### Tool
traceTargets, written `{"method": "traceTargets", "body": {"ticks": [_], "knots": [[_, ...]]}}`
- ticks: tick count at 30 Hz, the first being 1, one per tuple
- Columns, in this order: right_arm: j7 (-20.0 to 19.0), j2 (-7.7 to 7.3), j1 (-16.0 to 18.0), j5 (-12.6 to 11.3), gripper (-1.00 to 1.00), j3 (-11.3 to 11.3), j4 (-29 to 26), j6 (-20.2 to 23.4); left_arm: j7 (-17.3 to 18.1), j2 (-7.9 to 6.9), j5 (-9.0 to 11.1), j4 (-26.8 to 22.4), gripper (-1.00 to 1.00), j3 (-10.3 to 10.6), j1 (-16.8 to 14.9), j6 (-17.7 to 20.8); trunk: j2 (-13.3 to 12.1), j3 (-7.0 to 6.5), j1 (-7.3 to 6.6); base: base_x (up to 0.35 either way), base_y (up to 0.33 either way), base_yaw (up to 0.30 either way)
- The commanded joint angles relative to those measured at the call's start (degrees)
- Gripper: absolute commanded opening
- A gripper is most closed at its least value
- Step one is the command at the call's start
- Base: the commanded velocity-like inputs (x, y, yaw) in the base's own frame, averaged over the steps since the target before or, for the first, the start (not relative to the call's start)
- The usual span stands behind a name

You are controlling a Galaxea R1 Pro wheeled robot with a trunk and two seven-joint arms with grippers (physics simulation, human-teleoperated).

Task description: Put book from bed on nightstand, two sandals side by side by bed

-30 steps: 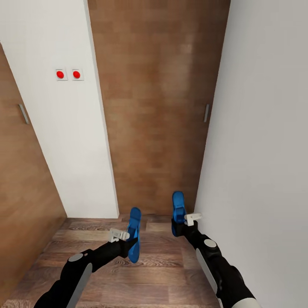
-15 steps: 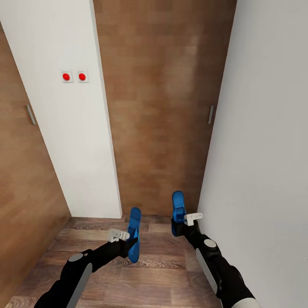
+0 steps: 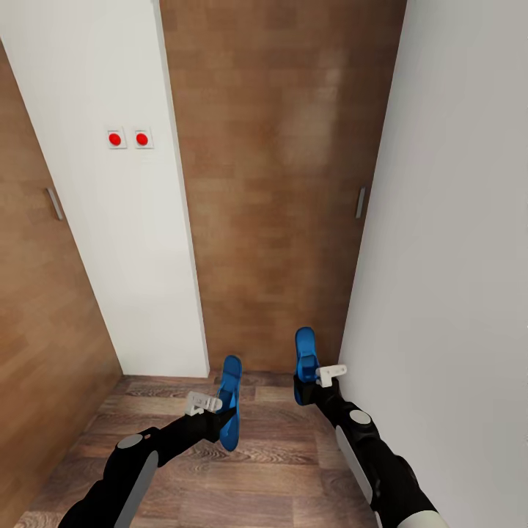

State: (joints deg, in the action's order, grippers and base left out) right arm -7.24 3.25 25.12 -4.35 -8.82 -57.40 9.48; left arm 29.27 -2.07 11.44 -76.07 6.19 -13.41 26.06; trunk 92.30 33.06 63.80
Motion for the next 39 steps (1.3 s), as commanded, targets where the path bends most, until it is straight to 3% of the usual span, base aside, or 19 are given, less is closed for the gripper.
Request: {"method": "traceTargets", "body": {"ticks": [1, 39], "knots": [[-0.1, 0.0, 0.0, -0.5, -1.0, 0.0, -0.1, 0.3, -0.1, -0.04, 0.5, 0.0, -1.0, 0.0, 0.0, 0.5, -0.4, -0.12, -0.23, 0.0, 0.0, 0.0], [-0.1, 0.09, 0.0, -0.5, -1.0, 0.0, 0.0, 0.3, -0.1, -0.04, 0.5, 0.0, -1.0, 0.0, 0.0, 0.5, -15.6, -6.95, -8.58, 0.0, 0.0, 0.0]]}}
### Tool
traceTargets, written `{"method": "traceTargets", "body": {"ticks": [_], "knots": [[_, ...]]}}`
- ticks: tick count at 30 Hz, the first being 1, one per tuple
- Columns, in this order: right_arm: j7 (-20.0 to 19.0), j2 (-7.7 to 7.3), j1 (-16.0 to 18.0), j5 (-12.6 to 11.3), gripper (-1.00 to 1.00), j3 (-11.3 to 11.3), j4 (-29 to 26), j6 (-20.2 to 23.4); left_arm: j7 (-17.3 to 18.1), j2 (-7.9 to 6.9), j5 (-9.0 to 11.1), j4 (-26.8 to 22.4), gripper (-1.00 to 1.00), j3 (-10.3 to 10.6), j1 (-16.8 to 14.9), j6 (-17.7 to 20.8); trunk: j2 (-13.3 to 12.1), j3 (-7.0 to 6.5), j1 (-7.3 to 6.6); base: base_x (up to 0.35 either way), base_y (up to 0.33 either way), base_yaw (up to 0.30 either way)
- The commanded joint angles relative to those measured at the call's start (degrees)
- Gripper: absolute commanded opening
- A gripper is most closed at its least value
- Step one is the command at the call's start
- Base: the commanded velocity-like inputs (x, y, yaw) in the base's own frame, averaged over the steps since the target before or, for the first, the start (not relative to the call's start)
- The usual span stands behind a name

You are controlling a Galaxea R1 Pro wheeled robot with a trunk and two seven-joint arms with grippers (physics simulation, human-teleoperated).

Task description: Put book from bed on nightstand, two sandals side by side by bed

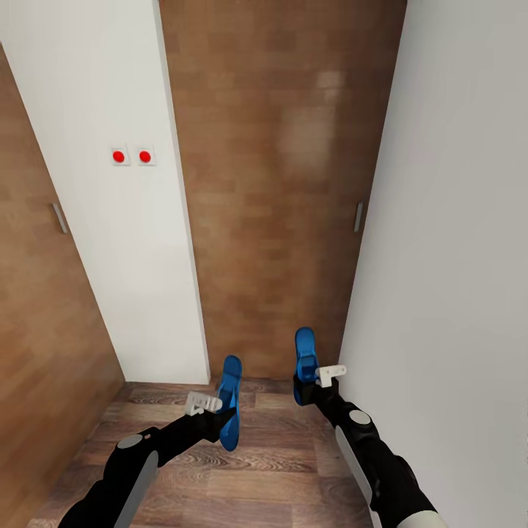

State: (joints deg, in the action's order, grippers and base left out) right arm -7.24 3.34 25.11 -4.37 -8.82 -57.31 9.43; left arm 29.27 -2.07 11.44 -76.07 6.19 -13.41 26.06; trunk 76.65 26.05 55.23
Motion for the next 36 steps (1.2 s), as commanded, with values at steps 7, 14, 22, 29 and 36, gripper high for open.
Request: {"method": "traceTargets", "body": {"ticks": [7, 14, 22, 29, 36], "knots": [[-0.1, 0.01, 0.0, -0.5, -1.0, 0.0, 0.0, 0.3, -0.1, -0.04, 0.5, 0.0, -1.0, 0.0, 0.0, 0.5, -2.0, -0.84, -1.1, 0.0, 0.0, 0.0], [0.0, 0.09, 0.0, -0.5, -1.0, 0.0, 4.6, 0.2, -0.2, -0.04, 0.6, 2.7, -1.0, 0.1, 0.0, 0.3, -2.0, -0.84, -1.1, 0.0, 0.0, 0.0], [0.0, 0.03, 0.0, -0.5, -1.0, 0.0, 17.3, -5.0, -0.2, -0.11, 0.6, 10.2, -1.0, 0.0, 0.0, -3.5, -2.0, -0.84, -1.1, 0.0, 0.0, 0.0], [0.0, 0.02, 0.0, -0.5, -1.0, 0.0, 22.9, -7.6, -0.2, -0.22, 0.6, 15.6, -1.0, -0.1, 0.0, -4.4, -2.0, -0.84, -1.1, 0.0, 0.0, 0.0], [-0.1, 0.01, 0.0, -0.5, -1.0, 0.0, 27.3, -9.1, -0.1, -0.38, 0.6, 21.8, -1.0, -0.1, 0.0, -11.1, -2.0, -0.84, -1.1, 0.0, 0.0, 0.0]]}}
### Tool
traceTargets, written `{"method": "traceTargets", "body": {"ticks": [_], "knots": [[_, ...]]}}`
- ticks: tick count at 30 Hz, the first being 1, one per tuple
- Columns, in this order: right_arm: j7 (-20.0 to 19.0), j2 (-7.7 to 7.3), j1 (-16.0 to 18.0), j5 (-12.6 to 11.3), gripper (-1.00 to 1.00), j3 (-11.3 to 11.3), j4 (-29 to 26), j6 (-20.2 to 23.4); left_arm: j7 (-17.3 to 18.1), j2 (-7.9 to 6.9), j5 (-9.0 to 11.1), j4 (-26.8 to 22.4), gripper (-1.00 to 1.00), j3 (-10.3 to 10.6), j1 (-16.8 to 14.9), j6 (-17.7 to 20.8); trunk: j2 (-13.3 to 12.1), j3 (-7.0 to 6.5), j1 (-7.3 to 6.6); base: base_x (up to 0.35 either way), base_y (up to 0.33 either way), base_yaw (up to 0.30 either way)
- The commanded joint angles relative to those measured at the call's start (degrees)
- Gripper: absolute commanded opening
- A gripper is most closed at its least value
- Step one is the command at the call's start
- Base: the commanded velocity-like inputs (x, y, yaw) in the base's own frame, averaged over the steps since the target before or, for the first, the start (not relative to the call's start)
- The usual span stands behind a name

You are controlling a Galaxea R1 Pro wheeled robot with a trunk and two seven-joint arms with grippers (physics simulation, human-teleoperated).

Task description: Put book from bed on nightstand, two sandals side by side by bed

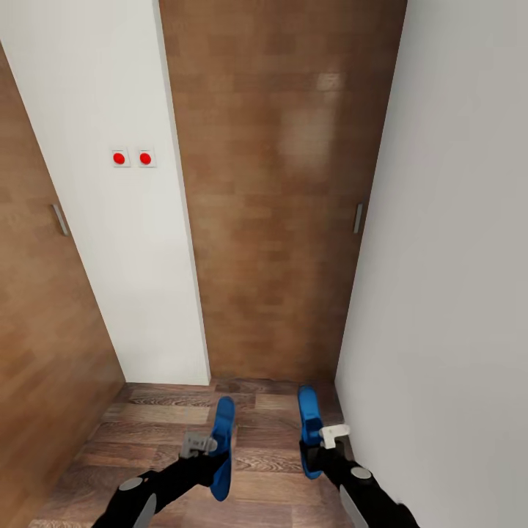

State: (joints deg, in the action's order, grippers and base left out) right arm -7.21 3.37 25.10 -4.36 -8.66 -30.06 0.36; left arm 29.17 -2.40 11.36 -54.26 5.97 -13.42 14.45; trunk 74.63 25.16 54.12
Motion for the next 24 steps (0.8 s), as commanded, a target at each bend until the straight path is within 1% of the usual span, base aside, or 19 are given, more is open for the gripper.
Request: {"method": "traceTargets", "body": {"ticks": [1, 3, 4, 5, 6, 10, 11, 12, 16, 24], "knots": [[-0.1, -0.02, 0.0, -0.5, -1.0, -0.1, 0.9, -1.0, 0.0, -0.05, 0.7, 0.5, -1.0, 0.1, 0.0, 0.1, 0.0, 0.06, 0.0, 0.0, 0.0, 0.0], [-0.1, -0.01, 0.0, -0.5, -1.0, -0.1, 2.8, -2.9, 0.0, -0.05, 0.7, 1.0, -1.0, 0.1, 0.0, -0.3, 0.0, 0.06, 0.0, 0.0, 0.0, 0.0], [-0.1, -0.02, 0.0, -0.4, -1.0, -0.1, 5.1, -4.9, 0.0, -0.06, 0.7, 1.3, -1.0, 0.1, 0.0, -0.5, 0.0, 0.06, 0.0, 0.0, 0.0, 0.0], [-0.2, -0.04, 0.0, -0.4, -1.0, -0.1, 6.3, -6.0, 0.0, -0.06, 0.7, 1.4, -1.0, 0.1, 0.0, -0.5, 0.0, 0.06, 0.0, 0.0, 0.0, 0.0], [-0.2, -0.15, 0.0, -0.5, -1.0, -0.1, 8.4, -7.6, 0.0, -0.09, 0.6, 3.4, -1.0, 0.1, 0.0, -0.8, 0.0, 0.06, 0.0, 0.0, 0.0, 0.0], [-0.2, -0.28, 0.0, -0.6, -1.0, -0.1, 9.6, -8.1, 0.0, -0.24, 0.6, 6.2, -1.0, 0.1, 0.0, -1.6, 0.0, 0.06, 0.0, 0.0, 0.0, 0.0], [-0.2, -0.28, 0.0, -0.6, -1.0, -0.1, 10.4, -8.2, 0.0, -0.36, 0.6, 7.0, -1.0, 0.0, 0.0, -1.7, 0.0, 0.06, 0.0, 0.0, 0.0, 0.0], [-0.2, -0.29, 0.0, -0.5, -1.0, -0.1, 12.7, -8.2, 0.0, -0.55, 0.6, 8.1, -1.0, -0.3, 0.0, -2.4, 0.0, 0.06, 0.0, 0.0, 0.0, 0.0], [-0.2, -0.29, 0.0, -0.4, -1.0, -0.1, 14.9, -8.2, -0.1, -0.67, 0.6, 8.8, -1.0, -0.5, 0.0, -3.6, 0.0, 0.06, 0.0, 0.0, 0.0, 0.0], [-0.2, -0.29, 0.0, -0.5, -1.0, -0.1, 15.4, -8.2, -0.4, -0.7, 0.6, 9.1, -1.0, -0.5, 0.0, -3.8, 0.0, 0.06, 0.0, 0.0, 0.0, 0.0]]}}
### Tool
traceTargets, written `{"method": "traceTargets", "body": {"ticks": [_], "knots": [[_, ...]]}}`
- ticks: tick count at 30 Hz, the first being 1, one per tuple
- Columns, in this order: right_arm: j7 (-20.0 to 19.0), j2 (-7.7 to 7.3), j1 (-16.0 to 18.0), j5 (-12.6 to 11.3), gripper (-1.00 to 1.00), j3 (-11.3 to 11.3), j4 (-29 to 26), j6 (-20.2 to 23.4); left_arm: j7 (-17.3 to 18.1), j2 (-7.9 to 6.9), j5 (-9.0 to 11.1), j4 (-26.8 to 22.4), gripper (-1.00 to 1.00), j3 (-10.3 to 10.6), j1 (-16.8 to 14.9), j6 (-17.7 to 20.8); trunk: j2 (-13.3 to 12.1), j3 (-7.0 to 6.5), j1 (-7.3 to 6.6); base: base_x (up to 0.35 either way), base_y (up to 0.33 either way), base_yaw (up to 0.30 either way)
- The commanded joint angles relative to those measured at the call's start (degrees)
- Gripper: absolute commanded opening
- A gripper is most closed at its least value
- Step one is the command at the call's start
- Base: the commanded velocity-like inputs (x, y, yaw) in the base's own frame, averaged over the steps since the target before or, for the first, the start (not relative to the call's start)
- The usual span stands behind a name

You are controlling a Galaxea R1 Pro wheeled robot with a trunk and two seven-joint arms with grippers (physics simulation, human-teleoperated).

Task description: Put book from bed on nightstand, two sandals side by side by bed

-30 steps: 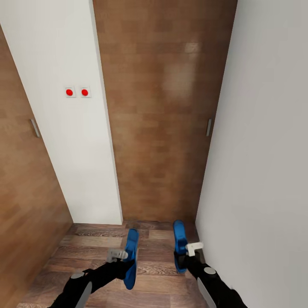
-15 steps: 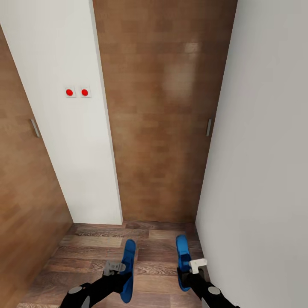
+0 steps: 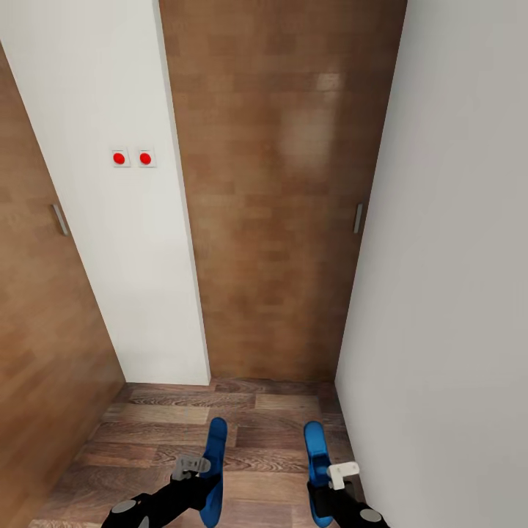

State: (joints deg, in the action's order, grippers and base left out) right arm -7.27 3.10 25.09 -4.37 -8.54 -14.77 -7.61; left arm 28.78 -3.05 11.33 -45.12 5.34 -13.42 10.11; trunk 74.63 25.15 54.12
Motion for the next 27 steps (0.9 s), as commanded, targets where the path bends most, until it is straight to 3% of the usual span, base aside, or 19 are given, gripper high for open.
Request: {"method": "traceTargets", "body": {"ticks": [1, 7, 10, 11, 13, 19, 27], "knots": [[-0.1, -0.02, 0.0, -0.5, -1.0, -0.2, 0.1, -0.2, 0.0, -0.01, 0.6, 0.1, -1.0, 0.1, 0.0, 0.5, 0.0, 0.06, 0.0, 0.0, 0.0, 0.0], [-0.1, -0.09, 0.0, -0.5, -1.0, -0.2, 3.0, -0.3, -0.1, 0.14, 0.6, 3.3, -1.0, 0.1, 0.0, 0.4, 0.0, 0.06, 0.0, 0.0, 0.0, 0.0], [-0.1, -0.06, 0.0, -0.5, -1.0, -0.2, 7.6, -1.1, 0.0, 0.0, 0.6, 7.6, -1.0, 0.1, 0.0, -2.7, 0.0, 0.06, 0.0, 0.0, 0.0, 0.0], [-0.1, -0.1, 0.0, -0.5, -1.0, -0.2, 10.3, -4.8, 0.0, 0.0, 0.6, 10.4, -1.0, 0.1, 0.0, -4.8, 0.0, 0.06, 0.0, 0.0, 0.0, 0.0], [-0.1, -0.05, 0.0, -0.4, -1.0, -0.2, 12.7, -7.3, 0.0, 0.02, 0.6, 11.5, -1.0, 0.1, 0.0, -5.4, 0.0, 0.06, 0.0, 0.0, 0.0, 0.0], [-0.1, -0.04, 0.0, -0.4, -1.0, -0.2, 14.0, -8.6, 0.0, -0.02, 0.6, 14.8, -1.0, 0.0, 0.0, -6.4, 0.0, 0.06, 0.0, 0.0, 0.0, 0.0], [-0.1, -0.02, 0.0, -0.4, -1.0, -0.3, 14.0, -8.7, -0.2, 0.19, 0.6, 15.2, -1.0, 0.1, 0.0, -7.0, 0.0, 0.07, 0.0, 0.0, 0.0, 0.042]]}}
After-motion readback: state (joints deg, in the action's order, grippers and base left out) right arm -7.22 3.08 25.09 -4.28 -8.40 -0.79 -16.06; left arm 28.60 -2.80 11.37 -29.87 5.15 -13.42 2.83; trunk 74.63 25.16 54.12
